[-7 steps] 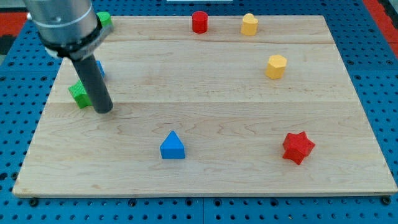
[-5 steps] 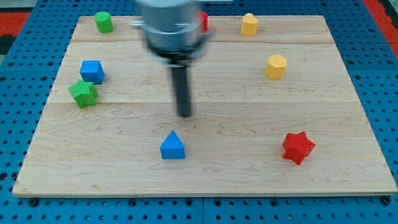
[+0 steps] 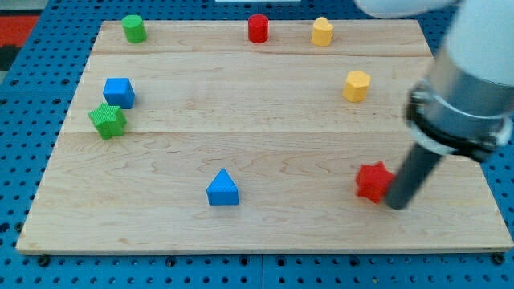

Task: Push the red star towards the bottom left

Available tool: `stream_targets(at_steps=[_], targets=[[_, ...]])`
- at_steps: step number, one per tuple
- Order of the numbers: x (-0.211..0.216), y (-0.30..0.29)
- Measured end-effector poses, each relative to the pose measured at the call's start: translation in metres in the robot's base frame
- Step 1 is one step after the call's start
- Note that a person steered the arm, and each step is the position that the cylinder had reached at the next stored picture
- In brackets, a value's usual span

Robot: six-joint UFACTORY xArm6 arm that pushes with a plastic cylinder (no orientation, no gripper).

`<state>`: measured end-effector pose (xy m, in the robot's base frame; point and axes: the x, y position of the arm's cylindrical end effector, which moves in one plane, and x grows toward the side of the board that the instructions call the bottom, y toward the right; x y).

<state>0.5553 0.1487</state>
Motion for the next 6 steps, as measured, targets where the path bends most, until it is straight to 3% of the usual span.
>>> stream_targets(at_steps=[1, 2, 3, 4, 5, 6], targets=[[-0.031, -0.087], [-0.036, -0.067], [0.008, -0.062], [-0.057, 0.003], [-0.066, -0.048], [-0.078, 0.012]])
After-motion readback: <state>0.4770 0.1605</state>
